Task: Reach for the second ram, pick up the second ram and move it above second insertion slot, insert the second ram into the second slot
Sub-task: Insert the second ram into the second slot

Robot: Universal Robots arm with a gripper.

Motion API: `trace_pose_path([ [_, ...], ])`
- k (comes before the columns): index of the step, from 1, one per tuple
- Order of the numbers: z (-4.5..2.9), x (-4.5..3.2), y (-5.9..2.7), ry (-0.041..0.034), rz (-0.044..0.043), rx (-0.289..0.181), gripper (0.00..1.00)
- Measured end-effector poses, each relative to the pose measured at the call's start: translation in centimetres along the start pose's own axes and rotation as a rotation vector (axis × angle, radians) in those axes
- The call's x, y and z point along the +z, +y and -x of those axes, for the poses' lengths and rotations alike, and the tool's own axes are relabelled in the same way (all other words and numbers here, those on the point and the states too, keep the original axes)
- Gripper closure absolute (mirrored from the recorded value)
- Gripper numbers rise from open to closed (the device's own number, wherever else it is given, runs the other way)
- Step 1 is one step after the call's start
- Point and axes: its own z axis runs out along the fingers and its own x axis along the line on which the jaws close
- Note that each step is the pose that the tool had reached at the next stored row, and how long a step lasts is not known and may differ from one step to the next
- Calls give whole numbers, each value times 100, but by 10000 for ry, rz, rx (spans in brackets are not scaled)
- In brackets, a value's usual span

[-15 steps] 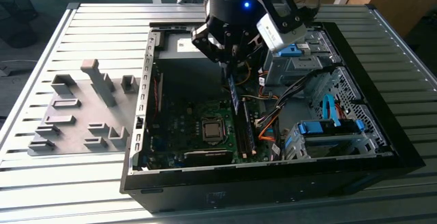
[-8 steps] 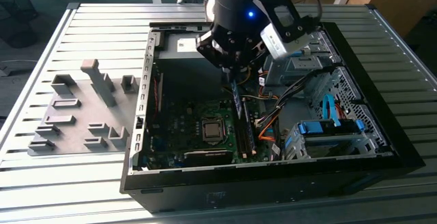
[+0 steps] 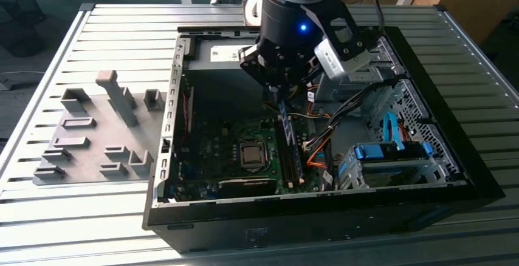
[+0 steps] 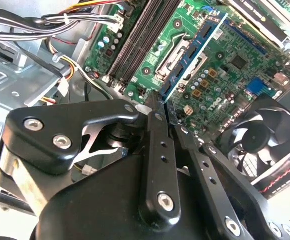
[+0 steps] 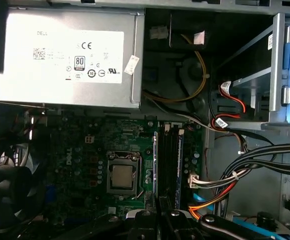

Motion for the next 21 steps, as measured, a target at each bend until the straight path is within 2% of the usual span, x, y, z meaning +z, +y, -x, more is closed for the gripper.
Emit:
trace_pose_path([
  [15,4,20,0,-2,3,0,86],
  [21,24,120,-2,4,0,5,86],
])
